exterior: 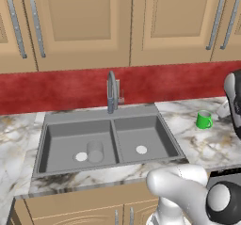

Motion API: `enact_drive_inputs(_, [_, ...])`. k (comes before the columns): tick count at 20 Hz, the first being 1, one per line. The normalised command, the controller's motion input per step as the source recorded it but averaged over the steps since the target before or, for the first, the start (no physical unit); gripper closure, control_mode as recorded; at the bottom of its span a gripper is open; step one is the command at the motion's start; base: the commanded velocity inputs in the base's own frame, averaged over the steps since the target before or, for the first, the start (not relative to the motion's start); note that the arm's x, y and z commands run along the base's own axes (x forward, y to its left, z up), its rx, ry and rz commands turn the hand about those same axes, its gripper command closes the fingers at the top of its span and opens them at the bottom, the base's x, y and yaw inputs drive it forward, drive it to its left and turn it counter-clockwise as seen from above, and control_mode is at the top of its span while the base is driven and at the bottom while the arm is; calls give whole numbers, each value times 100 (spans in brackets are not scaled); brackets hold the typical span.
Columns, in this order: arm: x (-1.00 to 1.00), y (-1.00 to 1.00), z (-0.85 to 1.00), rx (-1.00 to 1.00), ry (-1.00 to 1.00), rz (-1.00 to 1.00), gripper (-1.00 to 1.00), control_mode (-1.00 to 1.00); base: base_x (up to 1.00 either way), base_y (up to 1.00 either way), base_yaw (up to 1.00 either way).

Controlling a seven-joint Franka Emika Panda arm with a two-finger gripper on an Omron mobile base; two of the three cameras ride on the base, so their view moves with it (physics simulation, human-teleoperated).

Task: Place the glass cup in the left basin and the mug in the right basin of the sink.

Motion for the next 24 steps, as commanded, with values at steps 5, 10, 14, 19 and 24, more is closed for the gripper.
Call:
enact_drive_inputs(5, [40,-20,-20,0,7,9,-100,-100,0,0,0])
enact_drive_inputs(10, [37,-24,-20,0,10,8,-100,-100,0,0,0])
enact_drive_inputs(14, [28,-30,-24,0,5,6,-100,-100,0,0,0])
enact_drive_inputs(19, [21,-33,-25,0,2,2,-100,-100,0,0,0])
enact_drive_inputs(24, [27,-7,-28,0,0,0,-100,-100,0,0,0])
